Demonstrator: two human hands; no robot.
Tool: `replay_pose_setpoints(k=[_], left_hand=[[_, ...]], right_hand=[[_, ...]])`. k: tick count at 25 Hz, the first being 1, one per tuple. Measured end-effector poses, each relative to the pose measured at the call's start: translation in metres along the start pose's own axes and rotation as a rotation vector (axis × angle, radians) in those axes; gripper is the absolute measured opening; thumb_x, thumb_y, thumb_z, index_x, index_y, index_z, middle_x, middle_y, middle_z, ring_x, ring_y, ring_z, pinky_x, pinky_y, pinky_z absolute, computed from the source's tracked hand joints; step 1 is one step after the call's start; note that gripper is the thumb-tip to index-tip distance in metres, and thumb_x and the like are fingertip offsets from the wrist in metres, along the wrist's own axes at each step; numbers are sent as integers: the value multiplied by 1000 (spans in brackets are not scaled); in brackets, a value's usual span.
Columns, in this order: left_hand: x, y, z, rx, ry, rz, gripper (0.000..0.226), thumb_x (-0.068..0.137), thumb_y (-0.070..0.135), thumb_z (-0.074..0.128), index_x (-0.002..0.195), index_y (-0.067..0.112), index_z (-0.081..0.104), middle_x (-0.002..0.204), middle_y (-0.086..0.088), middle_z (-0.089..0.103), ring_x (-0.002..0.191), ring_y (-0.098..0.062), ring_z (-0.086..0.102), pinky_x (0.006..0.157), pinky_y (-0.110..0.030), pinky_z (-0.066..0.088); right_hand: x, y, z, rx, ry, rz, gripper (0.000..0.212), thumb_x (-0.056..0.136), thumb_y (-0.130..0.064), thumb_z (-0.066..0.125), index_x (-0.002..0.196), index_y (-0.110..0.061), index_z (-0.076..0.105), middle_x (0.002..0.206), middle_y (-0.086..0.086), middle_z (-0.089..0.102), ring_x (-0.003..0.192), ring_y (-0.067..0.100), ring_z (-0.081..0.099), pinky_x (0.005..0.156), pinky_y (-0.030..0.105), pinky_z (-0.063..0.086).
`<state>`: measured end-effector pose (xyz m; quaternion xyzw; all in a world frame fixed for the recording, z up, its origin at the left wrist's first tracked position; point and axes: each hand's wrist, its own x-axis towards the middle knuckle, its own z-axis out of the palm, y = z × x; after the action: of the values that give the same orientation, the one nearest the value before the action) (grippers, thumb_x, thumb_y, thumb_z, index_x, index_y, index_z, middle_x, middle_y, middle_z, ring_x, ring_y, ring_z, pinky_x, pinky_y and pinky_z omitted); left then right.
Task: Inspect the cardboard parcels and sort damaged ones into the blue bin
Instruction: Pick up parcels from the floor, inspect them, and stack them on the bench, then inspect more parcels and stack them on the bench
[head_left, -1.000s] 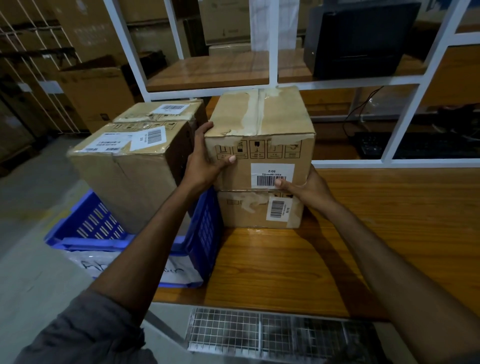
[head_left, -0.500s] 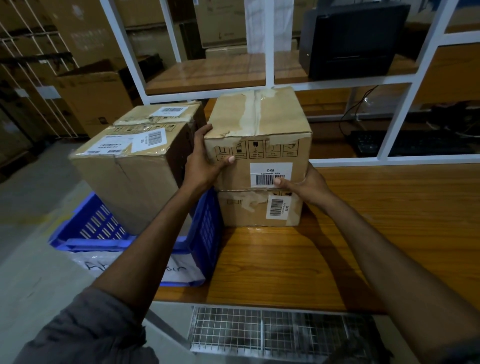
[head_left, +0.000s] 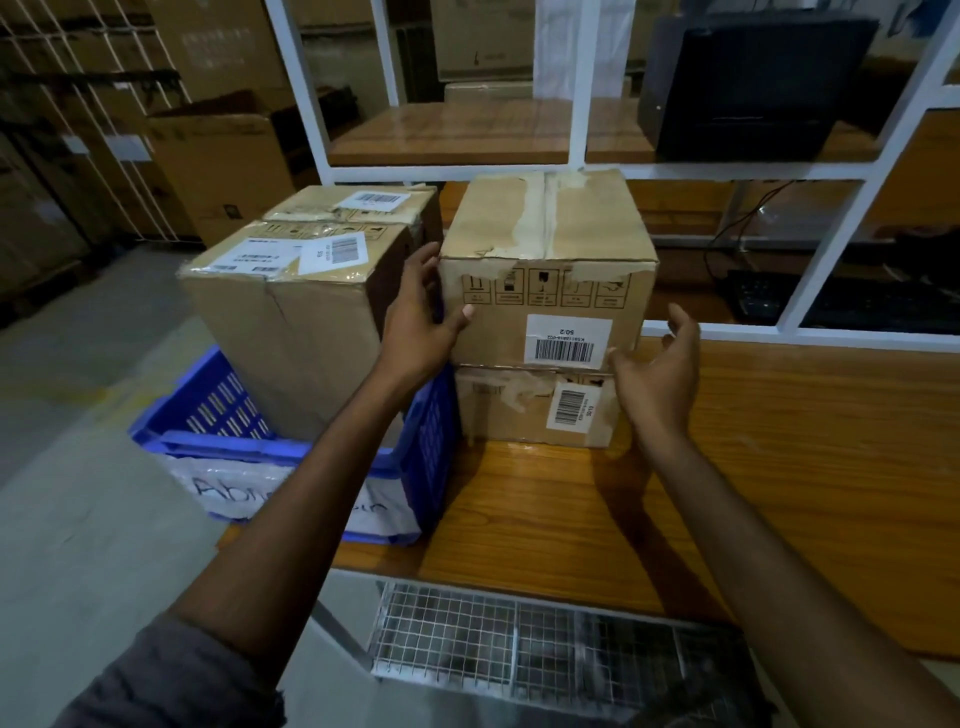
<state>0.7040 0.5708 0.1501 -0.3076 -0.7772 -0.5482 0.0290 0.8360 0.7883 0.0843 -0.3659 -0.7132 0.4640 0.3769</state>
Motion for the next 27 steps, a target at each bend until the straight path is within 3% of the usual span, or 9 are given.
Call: replay_pose_setpoints(k=[2,5,8,11,16,21,24,27], left_hand=[[-19,7,-9,-61,91,38,63,98,11,72,154,18,43,150,-1,56,139,-12,54,110,-33,52],[-50,22,-38,-100,176,129,37,101,14,69,136,18,57,128,4,70,119,-4,67,98,-25,57],[-88,18,-81,-121,289,171,20,102,20,70,119,28,63,108,5,76,103,-9,74,91,-34,62],[-138,-10,-145,-141,377,124,14,99,22,74,111,28,68,98,2,77,95,-16,76,88,-45,63],[-215,-69,-274,-3,420,56,18,98,17,74,115,23,68,109,8,76,105,-9,72,92,-40,59],[-251,-117,-388,106,485,-113,35,99,28,73,132,30,64,130,21,67,122,3,61,94,-21,48],[-247,-150,-441,89,555,-169,37,99,27,73,134,30,63,133,18,67,123,-2,62,97,-25,50],[-226,-192,-487,11,623,-235,35,98,23,74,131,30,63,130,13,69,120,-7,66,98,-33,55]], right_hand=[[-25,-18,-4,28,70,-144,61,89,-11,76,141,-26,48,140,-11,51,129,12,53,101,45,55],[-70,-55,4,90,-85,-338,41,93,-15,74,128,-27,57,122,-18,60,109,2,62,87,30,60],[-125,-98,20,163,-243,-453,30,93,-16,75,118,-26,62,105,-16,67,96,1,66,76,17,54],[-195,-133,51,246,-306,-533,24,93,-18,76,114,-22,65,101,-12,72,92,5,69,75,22,55],[-314,-173,133,327,-485,-519,24,92,-16,77,113,-22,66,99,-9,74,89,5,70,74,19,54],[-397,-207,224,288,-728,-504,23,96,-22,73,118,-27,65,108,-13,71,99,3,67,73,14,51],[-418,-223,291,265,-824,-506,23,101,-17,65,121,-29,65,114,-15,70,104,1,64,76,14,51],[-422,-233,370,284,-844,-486,32,101,-6,57,123,-28,65,116,-16,70,107,1,65,86,23,55]])
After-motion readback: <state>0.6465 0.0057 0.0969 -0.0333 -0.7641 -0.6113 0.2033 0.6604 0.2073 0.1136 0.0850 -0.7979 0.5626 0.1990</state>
